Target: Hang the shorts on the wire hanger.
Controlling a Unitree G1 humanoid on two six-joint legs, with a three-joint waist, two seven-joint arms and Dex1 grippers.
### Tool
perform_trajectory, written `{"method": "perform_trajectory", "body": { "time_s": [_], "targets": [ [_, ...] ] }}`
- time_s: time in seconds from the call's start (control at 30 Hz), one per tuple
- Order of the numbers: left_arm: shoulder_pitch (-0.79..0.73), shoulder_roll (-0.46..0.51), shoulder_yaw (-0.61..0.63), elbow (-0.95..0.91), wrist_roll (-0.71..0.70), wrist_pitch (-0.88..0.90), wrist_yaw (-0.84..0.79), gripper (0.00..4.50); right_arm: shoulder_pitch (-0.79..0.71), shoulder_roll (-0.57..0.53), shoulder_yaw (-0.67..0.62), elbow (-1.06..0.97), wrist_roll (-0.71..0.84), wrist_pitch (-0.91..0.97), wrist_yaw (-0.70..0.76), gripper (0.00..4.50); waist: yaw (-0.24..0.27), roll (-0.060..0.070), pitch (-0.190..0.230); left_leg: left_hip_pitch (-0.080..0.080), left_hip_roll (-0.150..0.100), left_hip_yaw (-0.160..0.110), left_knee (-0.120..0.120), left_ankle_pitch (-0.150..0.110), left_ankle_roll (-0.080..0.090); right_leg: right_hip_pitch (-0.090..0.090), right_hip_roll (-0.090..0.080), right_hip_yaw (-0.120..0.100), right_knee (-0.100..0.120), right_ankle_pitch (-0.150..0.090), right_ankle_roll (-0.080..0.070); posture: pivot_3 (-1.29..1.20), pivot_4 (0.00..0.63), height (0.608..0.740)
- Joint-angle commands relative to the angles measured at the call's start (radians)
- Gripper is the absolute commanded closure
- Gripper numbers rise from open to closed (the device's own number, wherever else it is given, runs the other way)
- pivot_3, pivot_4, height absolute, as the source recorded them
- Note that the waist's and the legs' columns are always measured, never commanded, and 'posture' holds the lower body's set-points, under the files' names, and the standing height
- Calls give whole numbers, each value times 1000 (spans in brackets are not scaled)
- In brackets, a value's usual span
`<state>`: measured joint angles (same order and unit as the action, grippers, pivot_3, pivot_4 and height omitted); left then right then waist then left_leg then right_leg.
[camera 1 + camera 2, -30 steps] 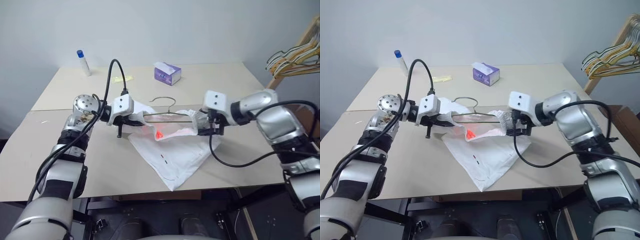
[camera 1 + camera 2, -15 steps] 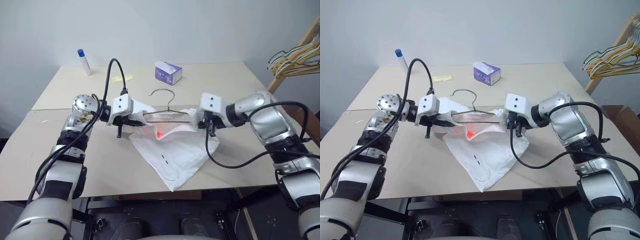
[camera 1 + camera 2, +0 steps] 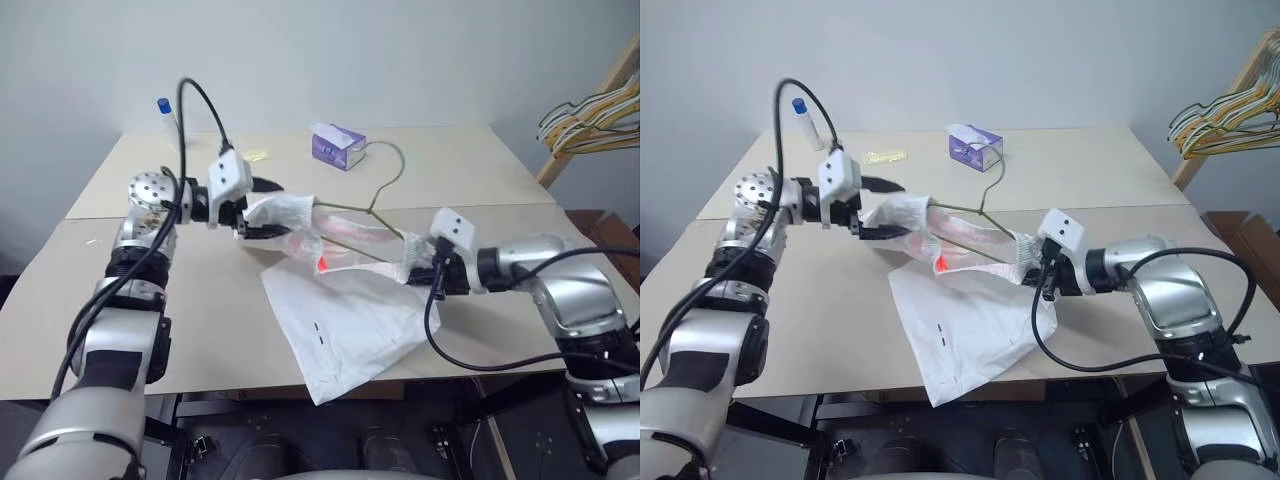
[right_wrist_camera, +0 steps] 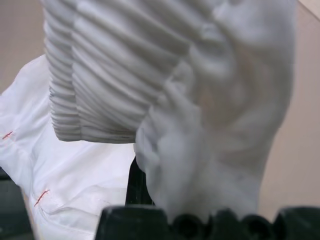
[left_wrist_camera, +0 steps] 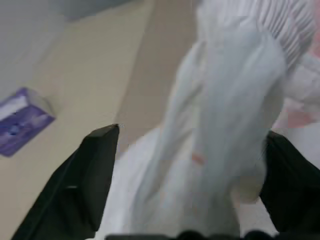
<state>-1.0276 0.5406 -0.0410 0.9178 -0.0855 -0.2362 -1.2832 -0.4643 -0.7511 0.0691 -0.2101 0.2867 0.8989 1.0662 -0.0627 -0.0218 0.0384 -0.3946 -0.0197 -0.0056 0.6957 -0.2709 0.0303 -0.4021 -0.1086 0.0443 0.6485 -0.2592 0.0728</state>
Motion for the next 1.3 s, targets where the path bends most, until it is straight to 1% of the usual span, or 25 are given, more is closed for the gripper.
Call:
{"method": "perform_trajectory", "body": {
  "time_s": [0.03, 0.1, 0.17, 0.27, 0.3, 0.4, 0.47, 0.53, 0.6, 0.67, 0.77, 0.83, 1.0, 1.07, 1.17, 1.3],
  "targets": [
    [-24, -3, 98, -26, -56, -1, 151, 53, 98, 39, -145, -135, 71, 114, -119, 4500, 3, 0, 0, 0, 0, -1, 0, 0, 0, 0, 0, 0, 0, 0, 0, -80, 0, 740],
    [-6, -11, 134, -100, -102, 60, 178, 53, 164, 71, -214, -198, 97, 178, -189, 4500, 5, 0, 0, 0, 0, 0, 0, 0, 0, -1, 0, 0, 0, 0, 0, -86, 0, 740],
    [38, -30, 163, -249, -178, 176, 191, 53, 237, 108, -302, -273, 129, 253, -253, 4500, 7, 0, 0, -1, 0, 0, 0, 0, 0, -1, -1, 0, 1, 0, 0, -91, 0, 740],
    [140, -82, 200, -574, -369, 486, 258, 53, 346, 168, -438, -379, 153, 374, -353, 4500, 15, 0, -1, -2, 1, -1, 0, 0, 0, 0, -1, 0, 2, 0, 0, -104, 0, 740],
    [192, -106, 205, -707, -451, 602, 305, 53, 373, 182, -480, -409, 155, 407, -381, 4500, 16, 0, -1, -2, 1, -2, 0, 0, 0, -1, -2, 0, 6, 0, 0, -118, 0, 740],
    [299, -160, 211, -973, -609, 803, 422, 53, 387, 217, -600, -459, 174, 512, -438, 4500, 13, 0, -1, -3, 0, -2, 1, 0, 0, -2, -4, 1, 8, 0, 1, -140, 0, 740],
    [340, -182, 196, -1088, -647, 848, 471, 53, 367, 235, -686, -484, 167, 598, -477, 4500, 10, 0, -1, -2, 0, -1, 1, 0, 0, -1, -4, 3, 7, 1, 1, -147, 0, 740],
    [351, -195, 187, -1159, -676, 876, 502, 53, 345, 241, -755, -509, 154, 675, -507, 4500, 7, 1, -1, 2, 0, 0, 0, 0, 0, 0, -3, 4, 4, 0, 1, -150, 0, 740],
    [342, -201, 186, -1188, -701, 901, 532, 53, 326, 247, -798, -517, 146, 711, -541, 4500, 0, 4, -3, 6, 0, 0, -1, 0, 0, 5, -1, 4, 3, 0, 1, -159, 0, 740],
    [328, -198, 179, -1203, -711, 913, 548, 53, 312, 248, -828, -503, 131, 716, -596, 4500, -7, 7, -6, 13, 0, 0, -2, 0, 0, 14, 0, 3, -1, 1, 0, -164, 1, 740],
    [302, -154, 159, -1205, -739, 992, 548, 53, 261, 257, -880, -455, 99, 716, -699, 4500, -18, 10, -7, 17, 0, 3, -2, 0, 0, 17, 0, 5, -2, 1, 0, -176, 11, 740],
    [288, -125, 142, -1195, -735, 1015, 529, 53, 237, 252, -920, -420, 112, 716, -736, 4500, -31, 11, -7, 17, -1, 3, -2, 0, 0, 17, 0, 5, -2, 0, 0, -180, 12, 740],
    [267, -119, 133, -1158, -711, 981, 520, 53, 181, 202, -997, -331, 109, 716, -849, 4500, -41, 11, -8, 15, 0, 3, -3, -1, 0, 16, 1, 5, -4, 0, 0, -184, 15, 740],
    [265, -123, 130, -1150, -705, 968, 513, 53, 117, 192, -1034, -285, 79, 716, -920, 4500, -47, 13, -8, 15, 0, 3, -3, -1, 0, 16, 1, 6, -4, 0, 0, -187, 16, 740],
    [275, -136, 118, -1150, -685, 928, 500, 53, 53, 171, -1061, -227, 59, 716, -986, 4500, -57, 14, -8, 16, 0, 4, -4, -1, 0, 16, 1, 7, -4, 0, 0, -190, 17, 740],
    [280, -153, 110, -1148, -679, 912, 511, 53, -74, 157, -1126, -124, -9, 716, -1084, 4500, -66, 14, -8, 15, 0, 5, -4, -1, 0, 16, 1, 8, -5, 0, 0, -190, 15, 740]
  ]
}}
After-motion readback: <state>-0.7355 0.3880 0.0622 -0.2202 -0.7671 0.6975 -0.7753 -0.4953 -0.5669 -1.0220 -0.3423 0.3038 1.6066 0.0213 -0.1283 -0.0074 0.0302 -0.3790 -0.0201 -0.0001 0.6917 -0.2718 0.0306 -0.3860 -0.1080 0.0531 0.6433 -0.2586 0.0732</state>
